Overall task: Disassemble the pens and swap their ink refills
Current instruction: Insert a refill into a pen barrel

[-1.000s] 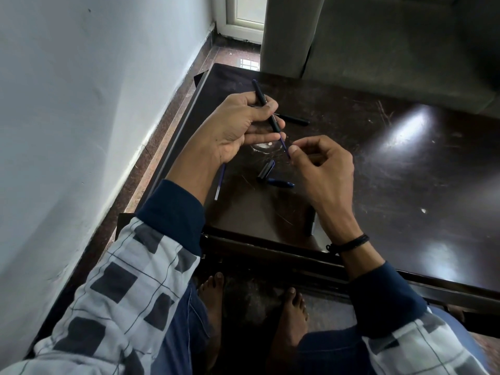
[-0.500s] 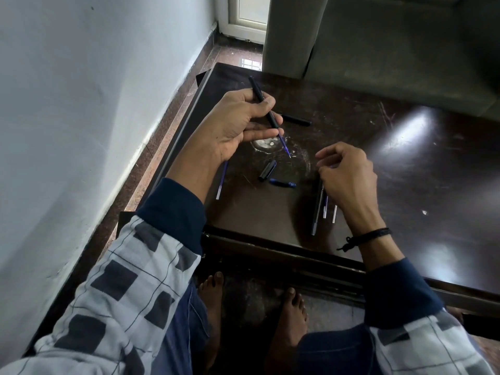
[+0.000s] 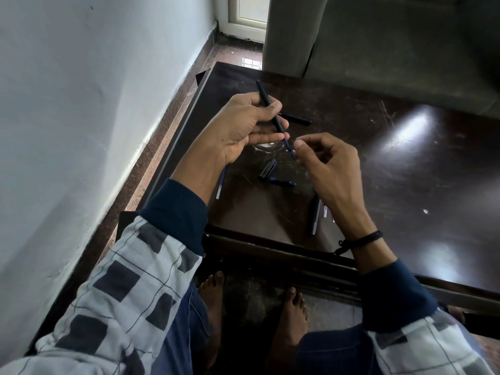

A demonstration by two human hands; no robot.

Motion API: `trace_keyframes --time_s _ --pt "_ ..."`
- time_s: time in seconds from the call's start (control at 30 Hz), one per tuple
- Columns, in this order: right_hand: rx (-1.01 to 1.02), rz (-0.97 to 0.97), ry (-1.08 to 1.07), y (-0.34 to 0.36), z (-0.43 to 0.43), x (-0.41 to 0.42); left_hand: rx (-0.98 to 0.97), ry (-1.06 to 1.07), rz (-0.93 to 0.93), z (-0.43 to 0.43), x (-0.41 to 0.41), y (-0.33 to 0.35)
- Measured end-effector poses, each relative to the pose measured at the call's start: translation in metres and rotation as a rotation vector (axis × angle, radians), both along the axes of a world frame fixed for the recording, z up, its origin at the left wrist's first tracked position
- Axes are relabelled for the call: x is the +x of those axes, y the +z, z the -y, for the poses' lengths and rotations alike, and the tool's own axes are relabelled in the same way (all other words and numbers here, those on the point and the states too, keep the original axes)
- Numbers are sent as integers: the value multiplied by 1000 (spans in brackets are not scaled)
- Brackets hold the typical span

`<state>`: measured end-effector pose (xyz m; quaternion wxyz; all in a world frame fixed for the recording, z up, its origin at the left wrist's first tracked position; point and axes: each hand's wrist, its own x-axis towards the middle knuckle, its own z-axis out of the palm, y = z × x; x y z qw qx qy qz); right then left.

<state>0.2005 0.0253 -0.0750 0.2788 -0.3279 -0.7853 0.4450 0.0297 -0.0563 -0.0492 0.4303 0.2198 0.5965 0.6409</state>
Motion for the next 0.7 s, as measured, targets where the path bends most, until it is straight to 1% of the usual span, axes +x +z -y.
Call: trace_keyframes --time_s 0.2,0.7 --pt "7 26 12 -4 -1 -1 -1 -19 6 -2 2 -3" --pt "13 5 22 -8 0 -3 -2 -46 -1 -5 4 -4"
